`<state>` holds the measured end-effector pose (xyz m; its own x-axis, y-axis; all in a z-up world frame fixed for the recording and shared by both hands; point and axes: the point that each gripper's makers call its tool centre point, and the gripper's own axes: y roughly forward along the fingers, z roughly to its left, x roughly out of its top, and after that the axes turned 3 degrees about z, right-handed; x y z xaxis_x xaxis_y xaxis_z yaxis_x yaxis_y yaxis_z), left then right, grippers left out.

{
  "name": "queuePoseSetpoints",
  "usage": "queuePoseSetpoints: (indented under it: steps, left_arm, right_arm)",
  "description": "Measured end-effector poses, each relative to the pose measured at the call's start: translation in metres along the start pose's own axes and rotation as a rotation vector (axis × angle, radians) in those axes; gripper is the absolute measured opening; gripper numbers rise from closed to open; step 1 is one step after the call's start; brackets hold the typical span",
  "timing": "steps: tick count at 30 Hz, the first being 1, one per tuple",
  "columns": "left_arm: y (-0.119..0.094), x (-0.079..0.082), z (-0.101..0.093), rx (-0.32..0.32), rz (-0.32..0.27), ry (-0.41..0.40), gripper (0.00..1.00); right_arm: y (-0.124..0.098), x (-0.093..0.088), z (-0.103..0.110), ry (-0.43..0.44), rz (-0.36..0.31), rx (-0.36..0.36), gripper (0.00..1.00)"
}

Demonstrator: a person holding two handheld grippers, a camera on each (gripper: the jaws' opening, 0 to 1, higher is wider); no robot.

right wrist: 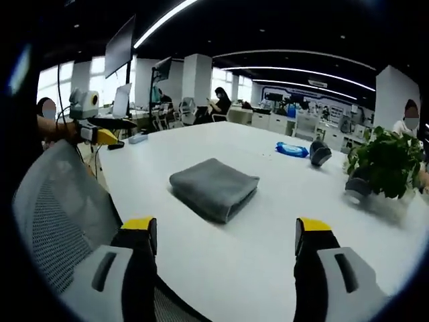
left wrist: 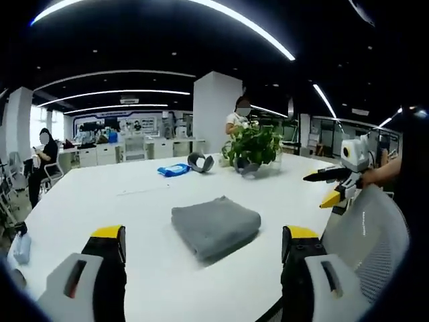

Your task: Fold the towel on the table until its edges align and the towel forms a compact rectangular stack.

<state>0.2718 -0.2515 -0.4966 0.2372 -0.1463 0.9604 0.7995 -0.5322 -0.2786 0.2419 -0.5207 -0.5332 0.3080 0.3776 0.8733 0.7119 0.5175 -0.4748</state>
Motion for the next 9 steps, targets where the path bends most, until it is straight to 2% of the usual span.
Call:
queuePoseSetpoints:
  steps: [9]
  left_arm:
    - [-0.0024,0.0001,0.0013,0.021,0.003,0.006,0.99]
  right_arm:
    - [0.0000,-0.0061,0.0015,-0.007,0.024,0.015,0.83]
